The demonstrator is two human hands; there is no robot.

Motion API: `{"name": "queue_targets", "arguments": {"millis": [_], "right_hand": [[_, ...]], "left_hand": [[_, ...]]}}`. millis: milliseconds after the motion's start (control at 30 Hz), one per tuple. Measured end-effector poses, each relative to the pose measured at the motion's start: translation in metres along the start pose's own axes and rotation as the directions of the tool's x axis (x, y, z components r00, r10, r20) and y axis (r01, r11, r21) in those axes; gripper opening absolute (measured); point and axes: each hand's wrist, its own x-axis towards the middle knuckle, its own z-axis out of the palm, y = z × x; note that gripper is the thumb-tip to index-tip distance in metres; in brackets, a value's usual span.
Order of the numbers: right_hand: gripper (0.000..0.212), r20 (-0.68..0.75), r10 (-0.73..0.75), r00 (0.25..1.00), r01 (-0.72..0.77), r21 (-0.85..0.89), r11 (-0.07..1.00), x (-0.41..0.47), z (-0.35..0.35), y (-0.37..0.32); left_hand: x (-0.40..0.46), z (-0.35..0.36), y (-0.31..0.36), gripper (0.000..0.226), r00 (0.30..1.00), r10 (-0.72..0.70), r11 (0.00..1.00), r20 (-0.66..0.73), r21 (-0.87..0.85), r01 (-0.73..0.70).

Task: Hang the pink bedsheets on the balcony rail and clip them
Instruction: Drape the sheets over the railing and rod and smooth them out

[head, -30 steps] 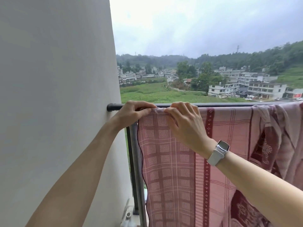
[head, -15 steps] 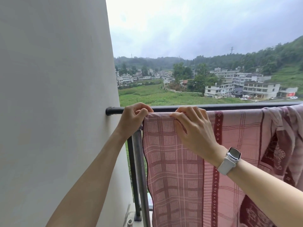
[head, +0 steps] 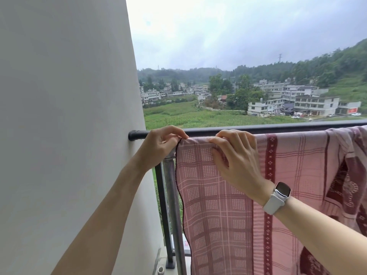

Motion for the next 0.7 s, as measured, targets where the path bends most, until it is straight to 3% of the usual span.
{"name": "queue_targets", "arguments": {"millis": [100, 167, 300, 467, 600, 700], "right_hand": [[0.013, -0.011, 0.006, 1.000, -0.006, 0.009, 1.000, 0.000, -0.001, -0.001], [0.011, -0.021, 0.002, 1.000, -0.002, 0.019, 1.000, 0.001, 0.000, 0.001], [0.008, -0.034, -0.004, 0.999, 0.005, 0.023, 1.000, 0.001, 0.002, 0.001], [0.006, -0.038, 0.007, 0.999, -0.006, 0.026, 1.000, 0.003, 0.001, 0.000], [0.008, -0.036, -0.001, 0.999, 0.002, 0.026, 1.000, 0.002, -0.002, 0.000], [0.005, -0.028, 0.007, 1.000, -0.007, -0.002, 1.000, 0.004, -0.001, 0.001]], "left_hand": [[-0.008, 0.004, 0.004, 0.005, 0.981, 0.182, 0.930, -0.073, 0.337, -0.148], [-0.011, 0.006, 0.002, 0.018, 0.962, 0.233, 0.884, -0.140, 0.442, -0.150], [-0.009, 0.001, 0.017, 0.008, 0.967, 0.108, 0.912, -0.232, 0.410, -0.004], [0.004, 0.004, 0.051, 0.014, 0.987, -0.013, 0.732, -0.162, 0.670, 0.120], [0.004, 0.014, 0.058, 0.017, 0.958, -0.119, 0.702, -0.259, 0.661, 0.266], [0.007, 0.011, 0.059, 0.021, 0.890, -0.330, 0.785, -0.315, 0.433, 0.444]]}}
